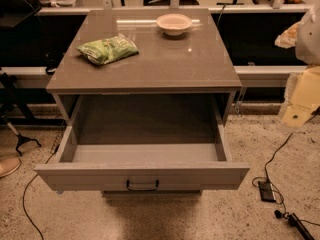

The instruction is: Close top drawer

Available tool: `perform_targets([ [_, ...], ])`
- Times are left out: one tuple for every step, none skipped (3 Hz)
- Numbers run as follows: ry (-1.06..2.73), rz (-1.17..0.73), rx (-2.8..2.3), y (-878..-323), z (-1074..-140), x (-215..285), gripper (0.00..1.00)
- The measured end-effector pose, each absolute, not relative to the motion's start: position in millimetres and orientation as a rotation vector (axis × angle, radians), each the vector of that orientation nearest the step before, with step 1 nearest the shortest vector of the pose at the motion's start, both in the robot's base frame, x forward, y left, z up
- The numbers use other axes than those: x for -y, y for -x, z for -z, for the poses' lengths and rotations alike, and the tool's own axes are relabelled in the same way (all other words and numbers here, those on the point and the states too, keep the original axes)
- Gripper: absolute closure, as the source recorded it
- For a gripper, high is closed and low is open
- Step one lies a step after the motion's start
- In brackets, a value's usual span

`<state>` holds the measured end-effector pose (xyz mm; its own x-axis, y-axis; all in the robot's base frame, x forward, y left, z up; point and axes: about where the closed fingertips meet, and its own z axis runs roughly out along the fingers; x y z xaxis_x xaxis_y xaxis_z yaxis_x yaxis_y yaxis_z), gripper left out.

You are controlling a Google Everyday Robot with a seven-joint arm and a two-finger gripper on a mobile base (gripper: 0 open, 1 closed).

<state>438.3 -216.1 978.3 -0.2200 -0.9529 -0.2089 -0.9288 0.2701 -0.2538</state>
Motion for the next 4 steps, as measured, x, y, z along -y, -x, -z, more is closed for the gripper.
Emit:
perform_targets([
  [1.720, 0.105, -2.226, -438.3, -978.3, 216.1, 0.00],
  [1.634, -0.063, -2.305, -434.3, -943.1, 219.3, 0.00],
  [1.405, -0.387, -2.491, -411.6, -852.2, 209.5, 0.27],
  [1.284, -0.534, -2.611, -387.4, -794.3, 199.7, 0.50],
])
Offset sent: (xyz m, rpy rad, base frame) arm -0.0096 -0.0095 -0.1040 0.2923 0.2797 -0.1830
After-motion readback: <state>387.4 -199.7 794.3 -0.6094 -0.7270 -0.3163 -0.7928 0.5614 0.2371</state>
